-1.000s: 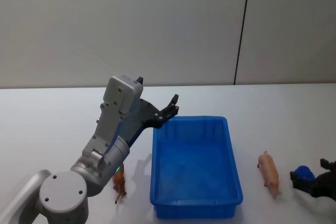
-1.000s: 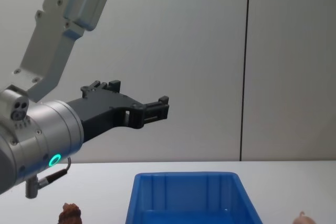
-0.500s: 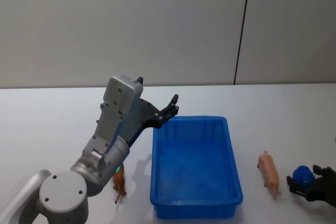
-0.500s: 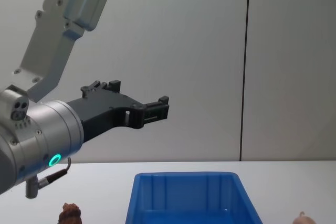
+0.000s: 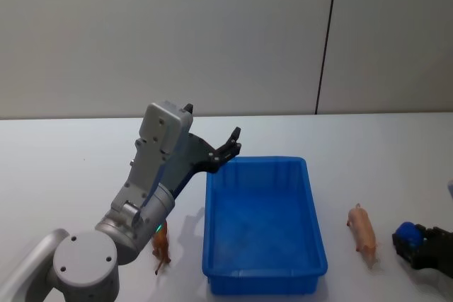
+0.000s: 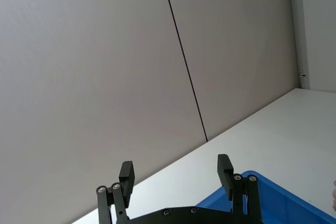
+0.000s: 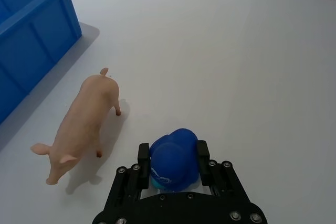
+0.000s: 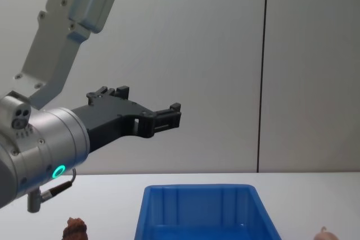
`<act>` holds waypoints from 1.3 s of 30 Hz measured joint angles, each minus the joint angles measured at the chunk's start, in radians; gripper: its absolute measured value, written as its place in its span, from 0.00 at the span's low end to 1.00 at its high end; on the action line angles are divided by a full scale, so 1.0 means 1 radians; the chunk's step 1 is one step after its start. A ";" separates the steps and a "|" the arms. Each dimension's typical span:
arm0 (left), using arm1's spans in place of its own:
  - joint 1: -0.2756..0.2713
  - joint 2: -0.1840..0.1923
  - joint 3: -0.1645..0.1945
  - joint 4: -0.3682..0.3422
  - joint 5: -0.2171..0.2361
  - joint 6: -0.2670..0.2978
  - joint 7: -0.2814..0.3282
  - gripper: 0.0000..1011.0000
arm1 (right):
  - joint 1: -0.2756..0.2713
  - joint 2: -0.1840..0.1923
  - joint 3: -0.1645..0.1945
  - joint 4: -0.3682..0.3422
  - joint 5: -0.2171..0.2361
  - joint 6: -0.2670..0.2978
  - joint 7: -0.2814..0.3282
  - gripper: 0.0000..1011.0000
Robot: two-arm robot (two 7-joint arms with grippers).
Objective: Pick up the two dolls from the table and place them into the box.
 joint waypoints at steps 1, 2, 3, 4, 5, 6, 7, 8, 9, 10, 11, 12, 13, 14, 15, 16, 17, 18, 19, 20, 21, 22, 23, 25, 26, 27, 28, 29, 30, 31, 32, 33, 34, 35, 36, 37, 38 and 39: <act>0.000 0.000 0.000 0.000 0.000 0.000 0.000 0.99 | 0.001 0.000 0.000 0.001 0.000 0.000 -0.001 0.51; 0.000 0.000 0.000 0.000 0.000 0.000 0.000 0.99 | 0.002 -0.001 0.000 0.002 0.000 0.000 -0.002 0.49; 0.000 0.000 0.000 0.000 0.000 0.000 0.000 0.99 | 0.002 -0.002 0.000 0.002 0.000 0.000 -0.003 0.49; 0.000 0.000 0.000 0.000 0.000 0.000 0.000 0.99 | 0.003 -0.002 0.000 0.002 -0.001 -0.001 -0.005 0.48; 0.000 0.000 0.000 0.000 0.000 0.000 0.000 0.99 | 0.004 -0.002 0.000 0.002 -0.001 -0.003 -0.006 0.48; 0.000 0.000 0.000 0.000 0.000 0.000 0.000 0.99 | 0.004 -0.003 0.000 0.002 -0.001 -0.005 -0.008 0.46; 0.000 0.000 0.000 0.000 0.000 0.000 0.000 0.99 | 0.004 -0.003 0.000 0.002 -0.001 -0.007 -0.009 0.46; 0.000 0.000 0.000 0.000 0.000 0.000 0.000 0.99 | 0.004 -0.003 0.000 0.000 0.000 -0.015 -0.012 0.45; 0.000 0.000 0.000 0.000 0.000 0.000 0.000 0.99 | 0.004 -0.003 0.001 -0.001 0.001 -0.018 -0.013 0.45; 0.000 0.000 0.000 0.000 0.000 0.000 0.000 0.99 | 0.004 -0.004 0.001 -0.004 0.001 -0.022 -0.014 0.44; 0.000 0.000 0.000 0.000 0.000 0.000 0.000 0.99 | 0.004 -0.004 0.002 -0.005 0.002 -0.025 -0.015 0.44; 0.000 0.000 0.000 0.000 0.000 0.000 0.000 0.99 | 0.005 -0.004 0.003 -0.011 0.005 -0.034 -0.018 0.42; 0.000 0.000 0.000 0.000 0.000 0.000 0.000 0.99 | 0.005 -0.004 0.003 -0.013 0.006 -0.039 -0.019 0.42; 0.000 0.000 0.000 0.000 0.000 0.000 0.000 0.99 | 0.005 -0.004 0.004 -0.017 0.007 -0.044 -0.020 0.42; 0.000 0.000 0.000 0.000 0.000 0.000 0.000 0.99 | 0.005 -0.005 0.004 -0.024 0.010 -0.053 -0.021 0.41; 0.000 0.000 0.000 0.000 0.000 0.000 0.000 0.99 | 0.005 -0.005 0.004 -0.024 0.010 -0.053 -0.021 0.41; 0.000 0.000 0.000 0.000 0.000 0.000 0.000 0.99 | 0.006 -0.005 0.005 -0.032 0.012 -0.063 -0.021 0.40; 0.000 0.000 0.000 0.000 0.000 0.000 0.000 0.99 | 0.007 -0.005 0.006 -0.042 0.015 -0.072 -0.021 0.39; 0.000 0.000 0.000 0.000 0.000 0.000 0.000 0.99 | 0.007 -0.006 0.006 -0.045 0.016 -0.077 -0.021 0.38; 0.000 0.000 0.000 0.000 0.000 0.000 0.000 0.99 | 0.008 -0.006 0.006 -0.050 0.017 -0.083 -0.020 0.38; 0.000 0.000 0.000 0.000 0.000 0.000 0.000 0.99 | 0.009 -0.006 0.007 -0.055 0.018 -0.086 -0.019 0.37; 0.000 0.000 0.000 0.000 0.000 0.000 0.000 0.99 | 0.013 -0.008 0.007 -0.066 0.021 -0.097 -0.013 0.36; 0.000 0.000 0.000 0.000 0.000 0.000 0.000 0.99 | 0.014 -0.009 0.007 -0.071 0.022 -0.102 -0.010 0.35; 0.000 0.000 0.000 0.000 0.000 0.000 0.000 0.99 | 0.019 -0.011 0.006 -0.084 0.025 -0.113 0.002 0.35; 0.000 0.000 0.000 0.000 0.000 0.000 0.000 0.99 | 0.022 -0.013 0.005 -0.088 0.025 -0.117 0.005 0.34; 0.000 0.000 0.000 0.000 0.000 0.000 0.000 0.99 | 0.024 -0.014 0.004 -0.094 0.026 -0.120 0.009 0.33; 0.000 0.000 0.000 0.000 0.000 0.000 0.000 0.99 | 0.027 -0.015 0.003 -0.098 0.027 -0.124 0.015 0.33; 0.000 0.000 0.000 0.000 0.000 0.000 0.000 0.99 | 0.034 -0.020 -0.001 -0.110 0.027 -0.132 0.031 0.33; 0.000 0.000 0.000 0.000 0.000 0.000 0.000 0.99 | 0.034 -0.020 -0.001 -0.110 0.027 -0.132 0.031 0.31; 0.000 0.000 0.000 0.000 0.000 0.000 0.000 0.99 | 0.040 -0.024 -0.005 -0.117 0.027 -0.136 0.044 0.31; 0.000 0.000 0.000 0.000 0.000 0.000 0.000 0.99 | 0.043 -0.026 -0.006 -0.120 0.027 -0.138 0.048 0.30; 0.000 0.000 0.000 0.000 0.000 0.000 0.000 0.99 | 0.049 -0.030 -0.010 -0.125 0.027 -0.141 0.062 0.30; 0.000 0.000 0.000 0.000 0.000 0.000 0.000 0.99 | 0.051 -0.032 -0.012 -0.127 0.027 -0.142 0.069 0.29; 0.000 0.000 0.000 0.000 0.000 0.000 0.000 0.99 | 0.055 -0.036 -0.015 -0.130 0.027 -0.143 0.076 0.29; 0.000 0.000 0.000 0.000 0.000 0.000 0.000 0.99 | 0.058 -0.038 -0.018 -0.132 0.027 -0.144 0.082 0.28; 0.000 0.000 0.000 0.000 0.000 0.000 0.000 0.99 | 0.061 -0.041 -0.020 -0.133 0.026 -0.145 0.090 0.28; 0.000 0.000 0.000 0.000 0.000 0.000 0.000 0.99 | 0.067 -0.046 -0.025 -0.137 0.023 -0.146 0.104 0.27; 0.000 0.000 0.000 0.000 0.000 0.000 0.000 0.99 | 0.070 -0.049 -0.028 -0.138 0.022 -0.146 0.111 0.26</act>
